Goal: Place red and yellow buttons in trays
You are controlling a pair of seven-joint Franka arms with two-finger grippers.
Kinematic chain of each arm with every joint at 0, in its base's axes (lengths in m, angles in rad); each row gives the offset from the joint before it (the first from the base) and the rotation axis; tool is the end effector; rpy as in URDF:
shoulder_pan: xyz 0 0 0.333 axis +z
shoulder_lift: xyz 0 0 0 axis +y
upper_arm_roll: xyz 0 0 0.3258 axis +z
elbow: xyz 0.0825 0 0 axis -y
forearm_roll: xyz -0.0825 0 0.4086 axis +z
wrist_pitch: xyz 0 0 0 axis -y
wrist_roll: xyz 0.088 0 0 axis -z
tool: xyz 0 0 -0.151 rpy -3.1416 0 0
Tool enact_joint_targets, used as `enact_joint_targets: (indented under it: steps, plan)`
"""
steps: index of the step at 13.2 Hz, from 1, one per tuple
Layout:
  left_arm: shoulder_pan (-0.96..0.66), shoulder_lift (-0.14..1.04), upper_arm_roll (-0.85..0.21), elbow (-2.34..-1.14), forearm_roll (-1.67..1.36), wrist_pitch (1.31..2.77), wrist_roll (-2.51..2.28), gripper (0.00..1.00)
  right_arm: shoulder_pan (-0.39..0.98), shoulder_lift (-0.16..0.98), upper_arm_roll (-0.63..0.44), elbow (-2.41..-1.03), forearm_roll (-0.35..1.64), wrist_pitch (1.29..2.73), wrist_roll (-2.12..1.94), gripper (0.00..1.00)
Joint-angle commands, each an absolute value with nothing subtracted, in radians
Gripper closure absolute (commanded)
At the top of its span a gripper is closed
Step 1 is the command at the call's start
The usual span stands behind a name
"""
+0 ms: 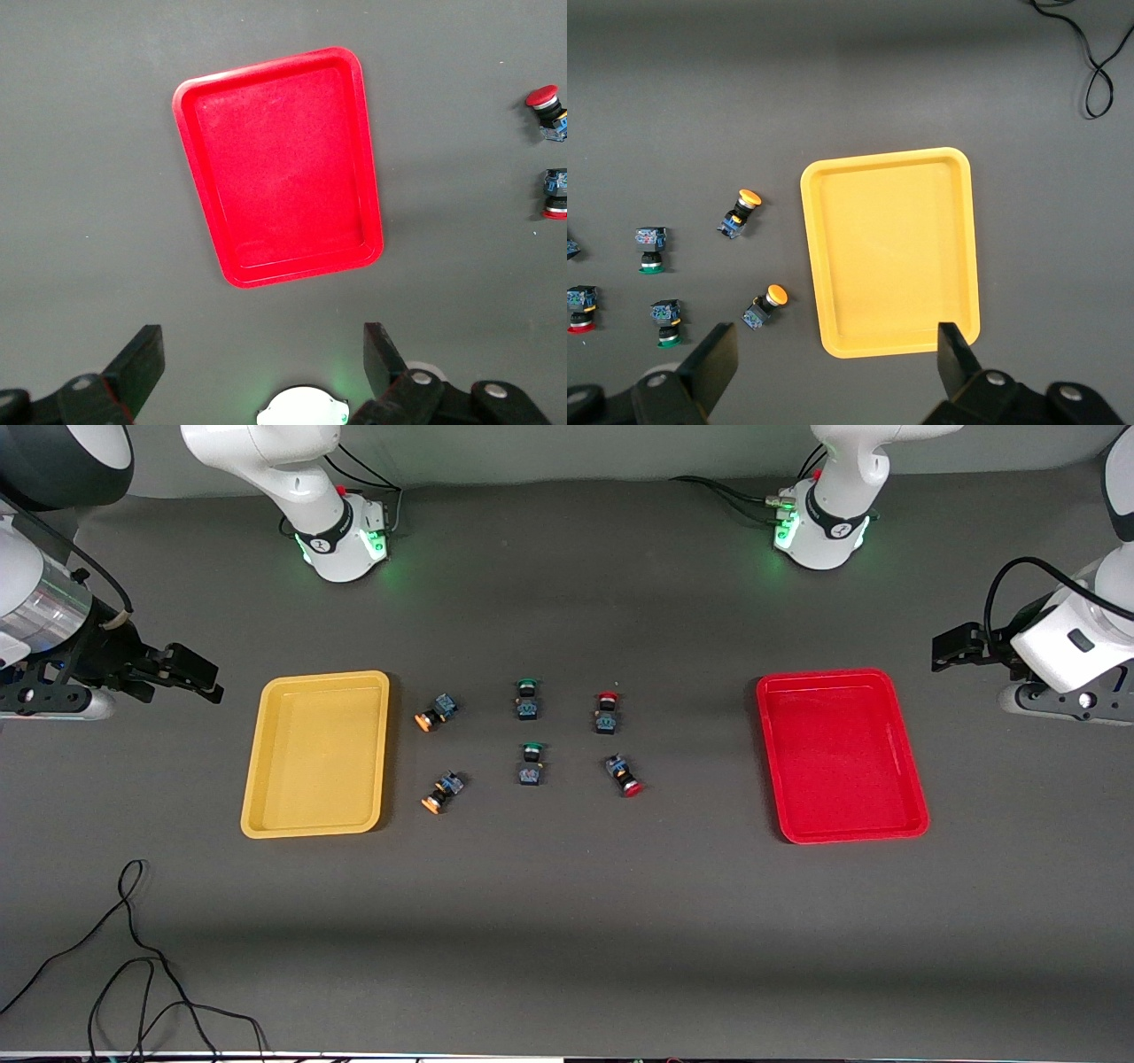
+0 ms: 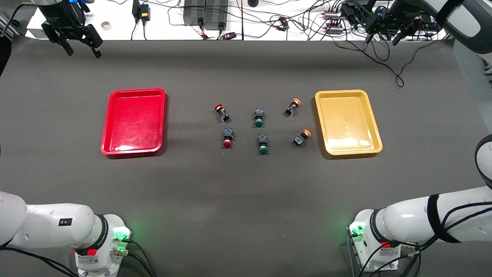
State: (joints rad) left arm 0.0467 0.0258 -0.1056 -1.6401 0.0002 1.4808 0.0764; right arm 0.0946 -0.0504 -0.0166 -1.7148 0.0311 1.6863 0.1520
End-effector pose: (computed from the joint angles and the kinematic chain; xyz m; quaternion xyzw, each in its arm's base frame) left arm 0.5632 -0.0326 0.5354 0.9934 -0.0674 -0.0923 0.0021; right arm 0.5697 0.0487 0.5575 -0.9991 0.0386 -0.0090 0.0170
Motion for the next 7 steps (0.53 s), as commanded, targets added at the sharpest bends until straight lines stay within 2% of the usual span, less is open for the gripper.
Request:
enact_joint_targets:
  steps: [1, 6, 7]
  plan:
    - [0.052, 0.028, -0.112, -1.628, 0.014, 1.48, 0.061, 0.0, 0.095, -0.066, -0.017, -1.729, 0.014, 1.698, 0.135, 0.0]
    - [0.022, 0.029, -0.107, -1.628, 0.015, 1.48, 0.058, 0.0, 0.097, -0.034, -0.015, -1.744, 0.015, 1.739, 0.143, 0.0]
    - [-0.007, 0.029, -0.075, -1.628, 0.015, 1.48, 0.057, 0.0, 0.097, -0.025, -0.015, -1.749, 0.017, 1.752, 0.143, 0.0]
